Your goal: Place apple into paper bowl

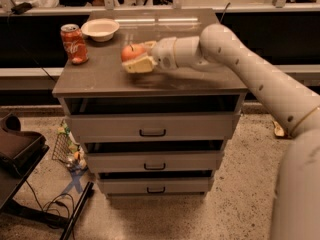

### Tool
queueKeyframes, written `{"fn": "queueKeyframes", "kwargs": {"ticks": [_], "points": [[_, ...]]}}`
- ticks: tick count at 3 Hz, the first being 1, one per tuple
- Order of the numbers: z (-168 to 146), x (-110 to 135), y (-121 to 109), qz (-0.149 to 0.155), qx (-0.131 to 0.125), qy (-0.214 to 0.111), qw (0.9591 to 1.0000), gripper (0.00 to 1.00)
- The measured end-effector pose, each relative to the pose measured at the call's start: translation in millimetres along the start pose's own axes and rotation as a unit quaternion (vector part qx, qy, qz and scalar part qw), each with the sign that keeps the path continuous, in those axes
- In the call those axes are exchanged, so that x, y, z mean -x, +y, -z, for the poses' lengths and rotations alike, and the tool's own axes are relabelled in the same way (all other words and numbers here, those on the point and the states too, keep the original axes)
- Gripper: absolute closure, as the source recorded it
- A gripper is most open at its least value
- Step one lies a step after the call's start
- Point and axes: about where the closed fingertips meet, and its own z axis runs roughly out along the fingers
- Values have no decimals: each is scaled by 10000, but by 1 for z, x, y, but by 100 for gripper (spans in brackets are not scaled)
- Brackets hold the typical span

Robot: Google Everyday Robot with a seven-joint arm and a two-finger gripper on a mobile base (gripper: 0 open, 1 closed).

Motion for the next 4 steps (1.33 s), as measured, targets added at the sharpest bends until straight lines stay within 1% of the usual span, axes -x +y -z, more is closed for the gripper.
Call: {"fn": "queueKeyframes", "kwargs": {"ticks": [1, 2, 4], "points": [[-44, -4, -37, -418, 128, 321, 9985, 100], [-106, -15, -59, -930, 273, 694, 9929, 100], [-107, -15, -58, -946, 288, 680, 9928, 100]]}}
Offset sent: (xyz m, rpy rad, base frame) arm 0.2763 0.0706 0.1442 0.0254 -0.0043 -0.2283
